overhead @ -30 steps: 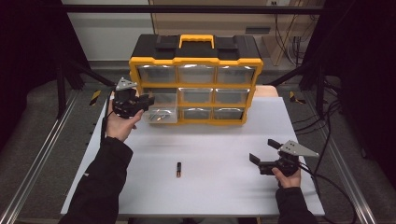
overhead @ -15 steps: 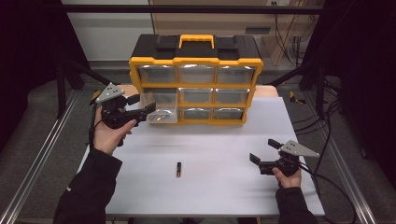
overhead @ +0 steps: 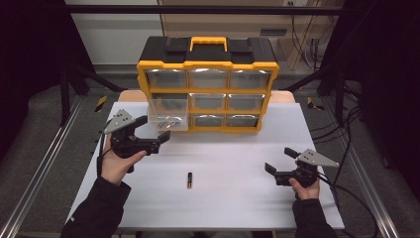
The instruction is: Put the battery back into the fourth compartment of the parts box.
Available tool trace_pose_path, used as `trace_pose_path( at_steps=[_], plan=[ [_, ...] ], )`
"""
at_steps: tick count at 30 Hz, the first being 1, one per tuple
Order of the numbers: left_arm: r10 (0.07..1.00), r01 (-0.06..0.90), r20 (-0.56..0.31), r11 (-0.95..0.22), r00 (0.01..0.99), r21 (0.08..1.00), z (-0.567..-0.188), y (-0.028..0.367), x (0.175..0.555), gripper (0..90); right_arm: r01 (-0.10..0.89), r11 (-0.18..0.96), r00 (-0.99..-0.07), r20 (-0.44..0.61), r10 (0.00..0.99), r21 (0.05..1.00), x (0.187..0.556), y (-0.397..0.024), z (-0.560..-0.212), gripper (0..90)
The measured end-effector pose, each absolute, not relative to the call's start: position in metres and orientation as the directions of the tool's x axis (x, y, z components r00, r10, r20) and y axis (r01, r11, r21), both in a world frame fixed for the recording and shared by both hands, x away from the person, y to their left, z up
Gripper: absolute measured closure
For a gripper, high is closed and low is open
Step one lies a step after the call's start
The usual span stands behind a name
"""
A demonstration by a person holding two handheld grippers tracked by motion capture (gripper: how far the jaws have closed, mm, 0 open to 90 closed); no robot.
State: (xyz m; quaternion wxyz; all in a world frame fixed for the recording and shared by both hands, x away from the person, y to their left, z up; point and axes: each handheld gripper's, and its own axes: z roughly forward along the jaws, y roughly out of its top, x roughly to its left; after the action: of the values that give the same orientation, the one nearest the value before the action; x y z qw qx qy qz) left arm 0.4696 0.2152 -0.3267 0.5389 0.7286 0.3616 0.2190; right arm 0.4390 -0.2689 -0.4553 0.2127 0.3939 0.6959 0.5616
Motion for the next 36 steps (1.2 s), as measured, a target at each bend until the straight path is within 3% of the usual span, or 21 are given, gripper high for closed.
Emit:
trace_pose_path(
  at_steps=[12, 36],
  plan=[
    [0.745, 0.345, -0.094, -0.191, 0.661, 0.919, -0.37, 0.2, 0.462, 0.2, 0.314, 0.057, -0.6, 0.151, 0.786, 0.948, 0.439, -0.268, -0.455, 0.3],
    [0.718, 0.509, -0.109, -0.37, 0.688, 0.777, -0.442, 0.163, 0.461, 0.0, 0.314, 0.059, -0.6, 0.15, 0.786, 0.948, 0.439, -0.268, -0.456, 0.3]
  ],
)
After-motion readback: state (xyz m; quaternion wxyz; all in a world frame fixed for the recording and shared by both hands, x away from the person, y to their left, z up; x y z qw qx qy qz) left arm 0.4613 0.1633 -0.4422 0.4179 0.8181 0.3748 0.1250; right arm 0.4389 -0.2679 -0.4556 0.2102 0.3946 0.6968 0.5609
